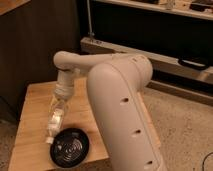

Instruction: Place the bottle in the ceramic bowl

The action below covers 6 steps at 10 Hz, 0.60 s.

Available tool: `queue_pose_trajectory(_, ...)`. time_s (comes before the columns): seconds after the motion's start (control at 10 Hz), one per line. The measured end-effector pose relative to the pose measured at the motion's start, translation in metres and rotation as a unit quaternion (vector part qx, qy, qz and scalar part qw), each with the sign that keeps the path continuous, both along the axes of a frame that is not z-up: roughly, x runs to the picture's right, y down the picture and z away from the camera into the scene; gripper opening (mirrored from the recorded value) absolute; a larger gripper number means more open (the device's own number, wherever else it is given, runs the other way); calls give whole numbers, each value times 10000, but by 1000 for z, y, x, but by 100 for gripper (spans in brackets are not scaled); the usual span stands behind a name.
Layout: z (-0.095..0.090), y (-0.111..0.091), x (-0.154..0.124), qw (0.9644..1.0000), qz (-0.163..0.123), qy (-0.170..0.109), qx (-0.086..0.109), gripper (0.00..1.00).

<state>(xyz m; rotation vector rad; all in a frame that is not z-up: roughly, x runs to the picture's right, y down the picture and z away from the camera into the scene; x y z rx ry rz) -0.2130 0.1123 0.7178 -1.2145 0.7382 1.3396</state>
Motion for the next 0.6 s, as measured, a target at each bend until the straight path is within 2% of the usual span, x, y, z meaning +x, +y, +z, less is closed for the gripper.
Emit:
queue_pose_trajectory(0.2, -13, 8, 29, 9999, 23, -122, 72, 0)
queue_pose_trajectory(0.4, -28, 22, 54, 9993, -40, -290, 236, 0)
queue_pose_trajectory(0.6, -33, 38, 59, 9987, -138, -352, 334, 0)
